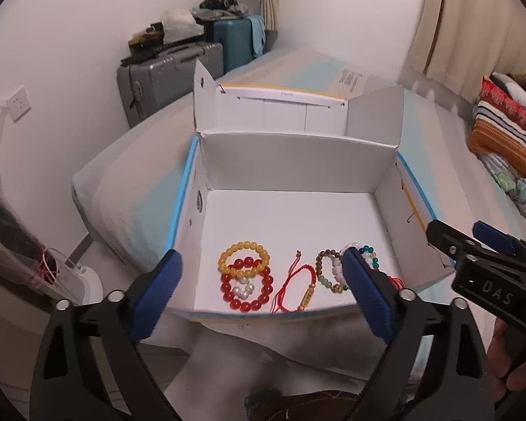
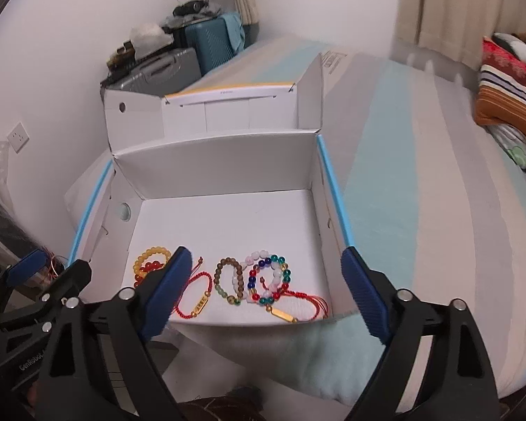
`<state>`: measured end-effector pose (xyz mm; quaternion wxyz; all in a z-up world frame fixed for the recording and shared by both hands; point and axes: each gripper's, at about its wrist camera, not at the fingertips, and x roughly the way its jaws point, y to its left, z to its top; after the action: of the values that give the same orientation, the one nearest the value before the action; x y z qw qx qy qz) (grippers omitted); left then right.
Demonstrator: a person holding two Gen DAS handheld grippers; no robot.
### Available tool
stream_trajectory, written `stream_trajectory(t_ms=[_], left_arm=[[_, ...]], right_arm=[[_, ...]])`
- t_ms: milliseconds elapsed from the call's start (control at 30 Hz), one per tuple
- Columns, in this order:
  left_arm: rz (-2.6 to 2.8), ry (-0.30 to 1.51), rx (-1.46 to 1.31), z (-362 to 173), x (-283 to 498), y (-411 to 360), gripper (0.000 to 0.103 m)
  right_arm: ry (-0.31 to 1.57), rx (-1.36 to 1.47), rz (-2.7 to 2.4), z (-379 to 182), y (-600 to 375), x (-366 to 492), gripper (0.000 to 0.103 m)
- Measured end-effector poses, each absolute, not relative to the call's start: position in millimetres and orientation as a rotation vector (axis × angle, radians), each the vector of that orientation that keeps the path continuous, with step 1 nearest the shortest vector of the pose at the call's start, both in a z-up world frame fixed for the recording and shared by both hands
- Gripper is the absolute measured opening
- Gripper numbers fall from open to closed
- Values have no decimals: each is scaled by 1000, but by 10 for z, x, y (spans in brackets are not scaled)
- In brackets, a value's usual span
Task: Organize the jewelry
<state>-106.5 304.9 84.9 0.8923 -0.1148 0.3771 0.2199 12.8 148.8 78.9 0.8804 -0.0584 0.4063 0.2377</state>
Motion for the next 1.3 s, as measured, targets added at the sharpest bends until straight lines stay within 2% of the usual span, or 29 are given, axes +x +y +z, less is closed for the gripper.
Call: stream_trajectory(t_ms=[133, 333, 1300], left_arm=[[472, 753, -243, 811, -1269, 2991, 97], [496, 744, -225, 707, -1444, 2950, 97], [473, 791, -234, 552, -1459, 2928, 97]], right_arm=[[809, -116, 473, 778, 1334, -77, 92], [767, -153, 453, 677, 1241, -307, 94], [797, -165, 444, 511, 1178, -412, 95]])
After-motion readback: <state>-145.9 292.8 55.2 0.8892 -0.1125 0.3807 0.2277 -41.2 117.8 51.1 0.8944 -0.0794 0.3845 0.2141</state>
